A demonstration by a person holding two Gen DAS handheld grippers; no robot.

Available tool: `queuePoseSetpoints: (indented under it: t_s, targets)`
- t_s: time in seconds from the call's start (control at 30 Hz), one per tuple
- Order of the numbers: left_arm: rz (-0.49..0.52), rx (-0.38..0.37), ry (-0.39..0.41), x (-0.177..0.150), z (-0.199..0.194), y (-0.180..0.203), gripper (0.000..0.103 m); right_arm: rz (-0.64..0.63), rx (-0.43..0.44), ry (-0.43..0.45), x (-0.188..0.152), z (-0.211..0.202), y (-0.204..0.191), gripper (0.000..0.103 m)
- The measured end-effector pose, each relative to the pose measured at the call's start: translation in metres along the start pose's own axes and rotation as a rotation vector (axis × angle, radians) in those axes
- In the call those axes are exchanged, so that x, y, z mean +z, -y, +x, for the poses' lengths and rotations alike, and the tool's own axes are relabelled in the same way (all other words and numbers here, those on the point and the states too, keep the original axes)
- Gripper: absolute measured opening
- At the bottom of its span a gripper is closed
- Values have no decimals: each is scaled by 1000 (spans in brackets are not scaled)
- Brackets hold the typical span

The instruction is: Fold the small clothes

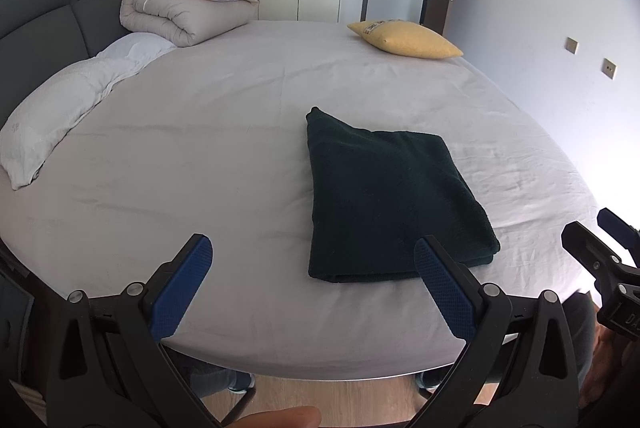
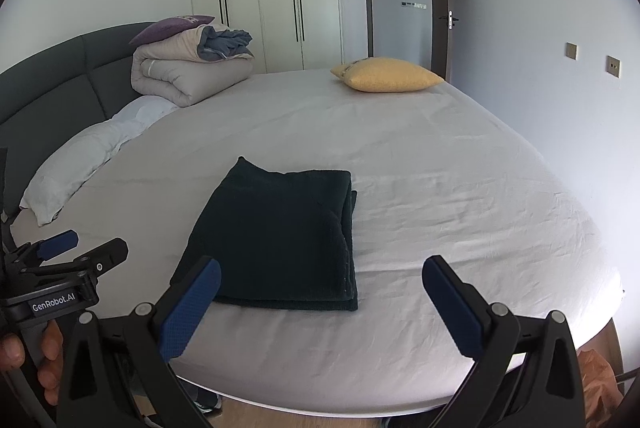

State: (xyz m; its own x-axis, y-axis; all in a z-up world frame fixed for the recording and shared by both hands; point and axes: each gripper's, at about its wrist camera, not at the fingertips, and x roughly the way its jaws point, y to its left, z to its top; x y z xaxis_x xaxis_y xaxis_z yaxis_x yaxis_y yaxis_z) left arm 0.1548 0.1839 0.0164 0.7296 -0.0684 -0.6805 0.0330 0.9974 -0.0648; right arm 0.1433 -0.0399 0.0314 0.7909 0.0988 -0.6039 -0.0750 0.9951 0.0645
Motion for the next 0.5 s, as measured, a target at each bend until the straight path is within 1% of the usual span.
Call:
queuePoseSetpoints:
  t_s: [0.5]
  targets:
    - [0,-6,-5,-2,5,1,103,1,1,-17,-3,4,-1,103]
